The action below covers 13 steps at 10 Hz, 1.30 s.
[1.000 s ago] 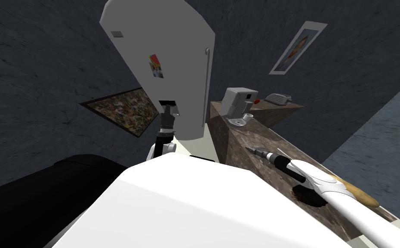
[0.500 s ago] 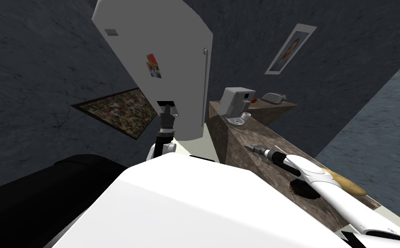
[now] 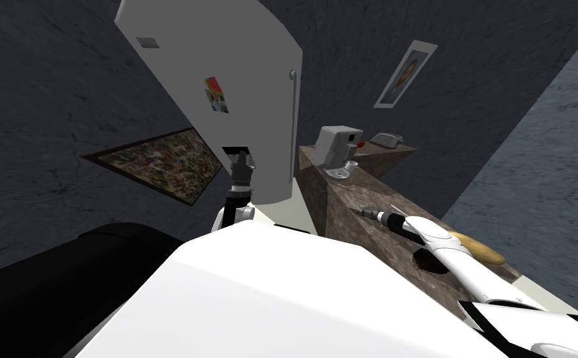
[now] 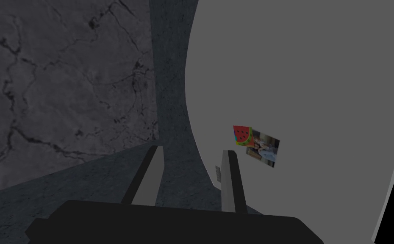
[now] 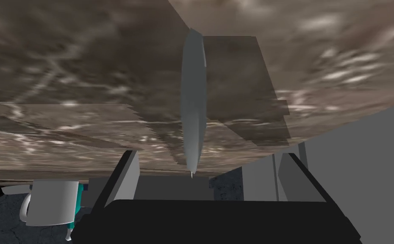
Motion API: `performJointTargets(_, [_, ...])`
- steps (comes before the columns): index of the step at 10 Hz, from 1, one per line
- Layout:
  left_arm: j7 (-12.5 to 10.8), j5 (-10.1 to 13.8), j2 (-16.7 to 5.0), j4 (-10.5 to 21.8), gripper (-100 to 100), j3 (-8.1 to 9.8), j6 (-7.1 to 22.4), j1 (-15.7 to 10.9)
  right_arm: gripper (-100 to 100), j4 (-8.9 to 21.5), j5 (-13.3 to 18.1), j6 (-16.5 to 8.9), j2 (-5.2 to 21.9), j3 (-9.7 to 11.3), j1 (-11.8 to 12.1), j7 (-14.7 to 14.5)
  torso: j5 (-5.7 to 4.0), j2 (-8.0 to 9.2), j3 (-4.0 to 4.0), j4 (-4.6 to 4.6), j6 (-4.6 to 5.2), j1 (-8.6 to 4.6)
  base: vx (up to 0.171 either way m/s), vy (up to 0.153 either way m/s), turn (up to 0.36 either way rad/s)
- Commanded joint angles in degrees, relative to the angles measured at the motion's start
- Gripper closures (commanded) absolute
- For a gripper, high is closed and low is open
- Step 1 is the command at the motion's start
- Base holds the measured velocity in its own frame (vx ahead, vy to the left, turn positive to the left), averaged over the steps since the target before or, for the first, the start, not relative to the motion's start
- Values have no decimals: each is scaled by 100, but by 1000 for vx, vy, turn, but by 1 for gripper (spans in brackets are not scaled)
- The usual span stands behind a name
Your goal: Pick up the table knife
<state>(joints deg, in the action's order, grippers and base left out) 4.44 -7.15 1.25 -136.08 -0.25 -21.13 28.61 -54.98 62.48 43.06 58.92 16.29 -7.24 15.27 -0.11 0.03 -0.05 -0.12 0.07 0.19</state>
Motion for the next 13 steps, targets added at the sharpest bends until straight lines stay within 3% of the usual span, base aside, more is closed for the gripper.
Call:
performJointTargets(1, [0, 0, 0, 0, 0, 0, 0, 0, -100, 286, 139, 135, -80, 42, -286, -3, 0, 0, 0, 0, 0, 0, -4, 20, 1])
performJointTargets(3, [0, 0, 0, 0, 0, 0, 0, 0, -100, 273, 131, 110, -69, 41, -275, 16, -3, -6, -4, -2, -1, -12, -1, 3, 10])
performJointTargets(4, [0, 0, 0, 0, 0, 0, 0, 0, 100, 285, 132, 118, -69, 40, -284, 13, -5, -6, -4, -2, 0, -15, 0, 0, 0])
performJointTargets(8, [0, 0, 0, 0, 0, 0, 0, 0, 100, 286, 137, 97, -57, 33, -288, 3, -16, -9, -8, -8, -4, -24, 0, 0, 0])
performJointTargets(9, [0, 0, 0, 0, 0, 0, 0, 0, 0, 284, 137, 99, -58, 34, -288, 2, -16, -10, -9, -8, -3, -25, 0, 0, 0])
performJointTargets(10, [0, 0, 0, 0, 0, 0, 0, 0, 100, -2, -150, -187, 115, -18, -2, -164, -15, -10, -9, -8, -3, -25, 4, -34, 173])
performJointTargets(11, [0, 0, -1, 0, 0, 0, 0, -1, 100, -99, -274, -218, 115, -18, 141, -164, -14, -13, -9, -5, -8, -35, 7, -48, 109])
performJointTargets(12, [0, 0, -1, 0, 0, 1, 0, 0, 100, -332, -462, -452, 310, -78, 344, -325, -18, -12, -9, -7, 0, -40, 9, -46, 157])
performJointTargets(13, [0, 0, -1, 0, 0, 0, 0, 0, 100, -557, -612, -571, 310, -78, 537, -325, -14, -13, -7, -2, -6, -42, 14, -49, 88])
